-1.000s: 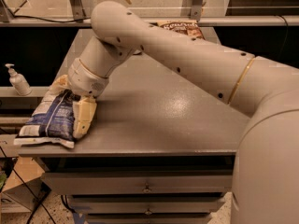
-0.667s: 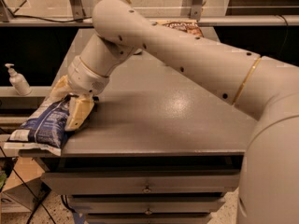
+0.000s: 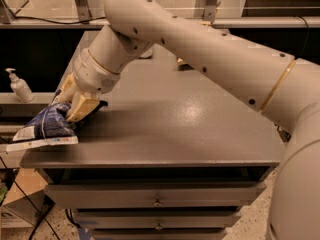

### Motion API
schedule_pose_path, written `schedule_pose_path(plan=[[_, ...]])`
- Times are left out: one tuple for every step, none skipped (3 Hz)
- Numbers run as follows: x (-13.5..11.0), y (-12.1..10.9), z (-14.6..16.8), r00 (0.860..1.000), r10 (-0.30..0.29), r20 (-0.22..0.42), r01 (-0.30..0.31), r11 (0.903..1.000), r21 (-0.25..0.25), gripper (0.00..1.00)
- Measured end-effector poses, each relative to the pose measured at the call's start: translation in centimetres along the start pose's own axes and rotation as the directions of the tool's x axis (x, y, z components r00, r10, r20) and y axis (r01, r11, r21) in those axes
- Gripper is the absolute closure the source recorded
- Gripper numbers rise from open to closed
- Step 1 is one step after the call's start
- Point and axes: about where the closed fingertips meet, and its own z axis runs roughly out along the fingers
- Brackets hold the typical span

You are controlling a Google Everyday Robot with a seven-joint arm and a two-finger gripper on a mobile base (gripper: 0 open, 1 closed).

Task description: Pick blue chip bag

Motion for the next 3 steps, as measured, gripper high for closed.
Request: schedule_pose_path(plan=[[-1.1,-0.3,-4.0,0.999,-0.034,-0.021,0.035,0.9967,0.073,1.00],[-2.0,-0.4,-9.2,0.996,-0.050,-0.078,0.061,0.9870,0.149,1.00],[-3.4,-0.5,-15.2,0.987,-0.074,-0.145,0.105,0.9689,0.224,1.00]])
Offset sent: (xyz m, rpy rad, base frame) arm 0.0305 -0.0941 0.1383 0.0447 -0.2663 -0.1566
